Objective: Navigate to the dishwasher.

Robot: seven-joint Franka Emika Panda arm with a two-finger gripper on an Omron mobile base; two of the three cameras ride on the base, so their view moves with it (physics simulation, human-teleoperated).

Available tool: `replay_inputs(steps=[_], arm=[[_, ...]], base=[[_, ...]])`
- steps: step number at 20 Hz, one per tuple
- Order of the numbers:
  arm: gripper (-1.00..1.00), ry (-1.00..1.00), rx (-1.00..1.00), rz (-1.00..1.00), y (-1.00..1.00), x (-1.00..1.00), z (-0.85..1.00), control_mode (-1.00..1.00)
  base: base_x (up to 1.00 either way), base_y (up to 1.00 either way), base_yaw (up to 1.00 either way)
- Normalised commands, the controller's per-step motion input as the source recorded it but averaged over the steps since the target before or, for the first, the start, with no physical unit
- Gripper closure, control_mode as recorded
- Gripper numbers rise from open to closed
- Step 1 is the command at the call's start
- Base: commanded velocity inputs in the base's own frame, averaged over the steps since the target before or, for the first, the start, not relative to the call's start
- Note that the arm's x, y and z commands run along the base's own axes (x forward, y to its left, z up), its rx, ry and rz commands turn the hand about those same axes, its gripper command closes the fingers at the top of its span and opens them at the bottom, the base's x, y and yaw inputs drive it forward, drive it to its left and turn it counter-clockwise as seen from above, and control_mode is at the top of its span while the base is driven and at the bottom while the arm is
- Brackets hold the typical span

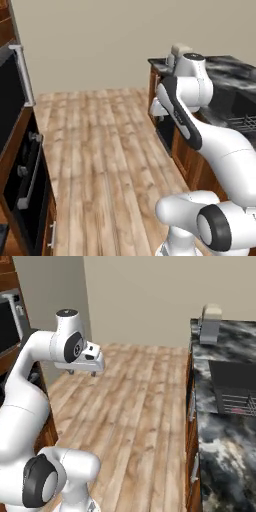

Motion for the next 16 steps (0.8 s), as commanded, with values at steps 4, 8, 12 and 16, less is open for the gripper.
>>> replay_inputs(steps=[4,8,12,16], arm=[[-1.00,0.00,0.00,0.00,0.00,0.00,0.00,1.00],[-1.00,0.00,0.00,0.00,0.00,0.00,0.00,1.00],[-1.00,0.00,0.00,0.00,0.00,0.00,0.00,1.00],[-1.00,0.00,0.00,0.00,0.00,0.00,0.00,1.00]], base=[[1.00,0.49,-0.34],[1.00,0.38,-0.38],[1.00,0.34,-0.38],[1.00,0.36,-0.37]])
